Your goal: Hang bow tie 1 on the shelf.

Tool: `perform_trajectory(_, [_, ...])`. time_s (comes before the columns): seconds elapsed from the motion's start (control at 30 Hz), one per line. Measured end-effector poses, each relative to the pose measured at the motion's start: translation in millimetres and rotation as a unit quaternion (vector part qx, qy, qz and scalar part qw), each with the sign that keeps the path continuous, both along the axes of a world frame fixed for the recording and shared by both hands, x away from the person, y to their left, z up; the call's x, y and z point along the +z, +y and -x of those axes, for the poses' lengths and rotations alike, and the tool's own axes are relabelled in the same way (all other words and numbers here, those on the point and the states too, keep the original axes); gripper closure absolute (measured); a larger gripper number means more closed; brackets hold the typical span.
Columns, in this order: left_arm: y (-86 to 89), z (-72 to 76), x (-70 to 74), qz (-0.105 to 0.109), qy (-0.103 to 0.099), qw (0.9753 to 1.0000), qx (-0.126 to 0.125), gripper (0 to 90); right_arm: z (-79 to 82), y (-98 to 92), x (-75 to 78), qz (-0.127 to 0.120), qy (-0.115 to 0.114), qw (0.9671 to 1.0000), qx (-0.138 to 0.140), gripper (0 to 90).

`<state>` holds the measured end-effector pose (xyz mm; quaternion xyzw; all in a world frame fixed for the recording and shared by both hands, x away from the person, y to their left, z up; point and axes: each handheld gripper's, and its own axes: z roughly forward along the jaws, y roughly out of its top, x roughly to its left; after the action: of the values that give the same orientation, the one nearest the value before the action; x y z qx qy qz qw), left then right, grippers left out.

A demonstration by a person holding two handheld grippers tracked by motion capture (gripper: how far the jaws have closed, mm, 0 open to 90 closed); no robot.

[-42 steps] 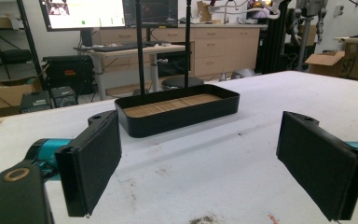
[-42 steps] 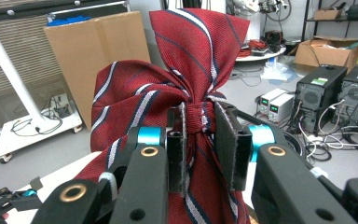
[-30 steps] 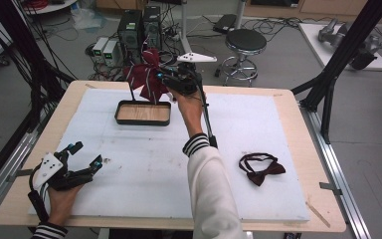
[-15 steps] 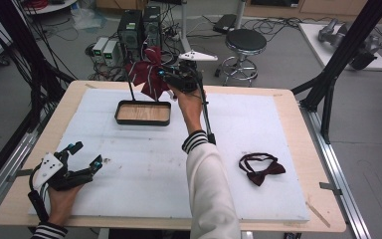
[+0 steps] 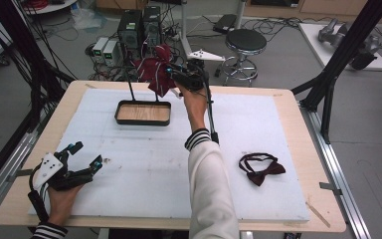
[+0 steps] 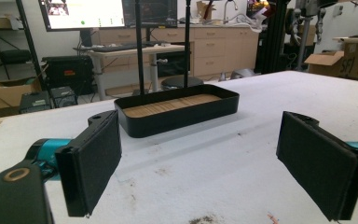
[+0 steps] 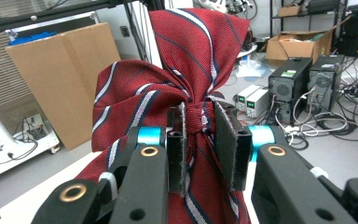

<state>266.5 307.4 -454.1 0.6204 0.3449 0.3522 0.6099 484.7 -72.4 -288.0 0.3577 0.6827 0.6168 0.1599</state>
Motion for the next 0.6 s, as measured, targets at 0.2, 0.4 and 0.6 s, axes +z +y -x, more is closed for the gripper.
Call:
perform_trajectory(0.2, [0.0,0.1,0.1,-0.001,0.0,1.0,0.0,14.3,-5.1,-5.8,-3.8,-0.008,0.007,0.9999,-0.007,74.8])
perform_trajectory(0.4, [0.1,0.1,0.1,-0.002,0.0,1.0,-0.001,14.4,-7.7,-8.2,-5.9,-0.013,0.01,0.9998,-0.011,74.8])
perform_trajectory(0.6, [0.2,0.0,0.2,-0.002,0.001,1.0,-0.001,14.3,-9.8,-12.6,-7.6,-0.013,0.016,0.9996,-0.017,74.8])
